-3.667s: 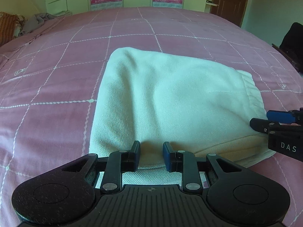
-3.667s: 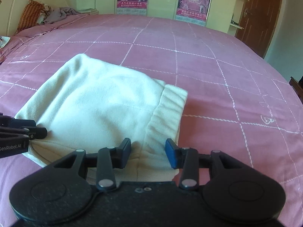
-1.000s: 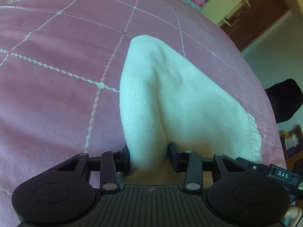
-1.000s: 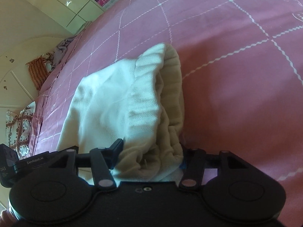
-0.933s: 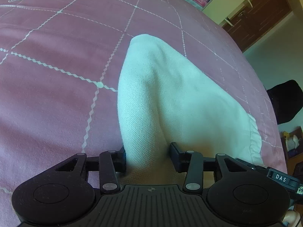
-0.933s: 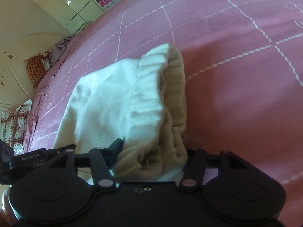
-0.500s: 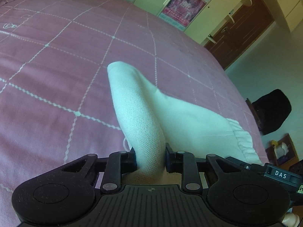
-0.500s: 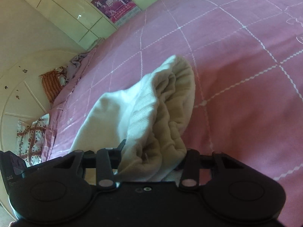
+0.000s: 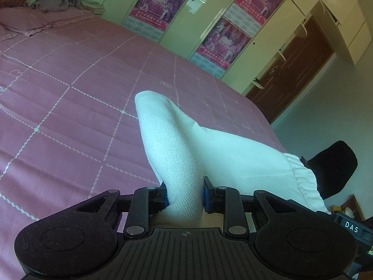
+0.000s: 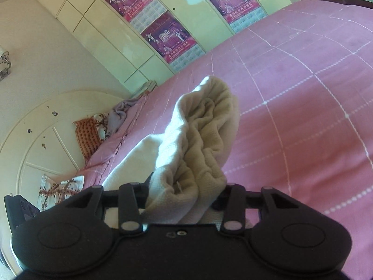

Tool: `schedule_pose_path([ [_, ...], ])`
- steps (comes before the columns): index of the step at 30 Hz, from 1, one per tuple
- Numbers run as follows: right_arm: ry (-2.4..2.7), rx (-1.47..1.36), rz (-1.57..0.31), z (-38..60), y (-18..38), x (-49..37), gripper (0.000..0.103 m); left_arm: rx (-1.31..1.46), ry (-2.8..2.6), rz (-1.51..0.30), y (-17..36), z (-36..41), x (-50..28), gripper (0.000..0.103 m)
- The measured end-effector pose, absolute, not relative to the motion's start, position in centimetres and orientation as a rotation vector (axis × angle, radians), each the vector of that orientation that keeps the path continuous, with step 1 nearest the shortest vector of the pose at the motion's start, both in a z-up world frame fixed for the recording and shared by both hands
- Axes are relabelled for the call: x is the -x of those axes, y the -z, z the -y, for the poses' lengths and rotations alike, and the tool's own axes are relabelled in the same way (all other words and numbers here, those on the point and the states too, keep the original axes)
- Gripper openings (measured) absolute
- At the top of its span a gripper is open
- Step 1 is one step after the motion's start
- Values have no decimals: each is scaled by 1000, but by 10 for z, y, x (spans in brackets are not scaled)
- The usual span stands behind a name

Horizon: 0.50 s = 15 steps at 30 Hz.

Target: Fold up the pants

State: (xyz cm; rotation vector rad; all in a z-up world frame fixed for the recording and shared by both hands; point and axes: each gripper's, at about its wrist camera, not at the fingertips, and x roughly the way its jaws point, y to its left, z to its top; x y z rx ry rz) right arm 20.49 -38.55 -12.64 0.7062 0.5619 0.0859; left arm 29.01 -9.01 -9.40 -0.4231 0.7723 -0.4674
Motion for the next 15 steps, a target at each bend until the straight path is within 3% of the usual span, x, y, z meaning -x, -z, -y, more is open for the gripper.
schedule_pose_path([
  [10, -54, -670, -603, 383, 164, -263, 43, 349, 337, -852, 147, 114, -342, 27],
  [15, -7, -658, -652, 382, 193, -276, 43, 177, 315, -861, 168, 132, -345, 28],
])
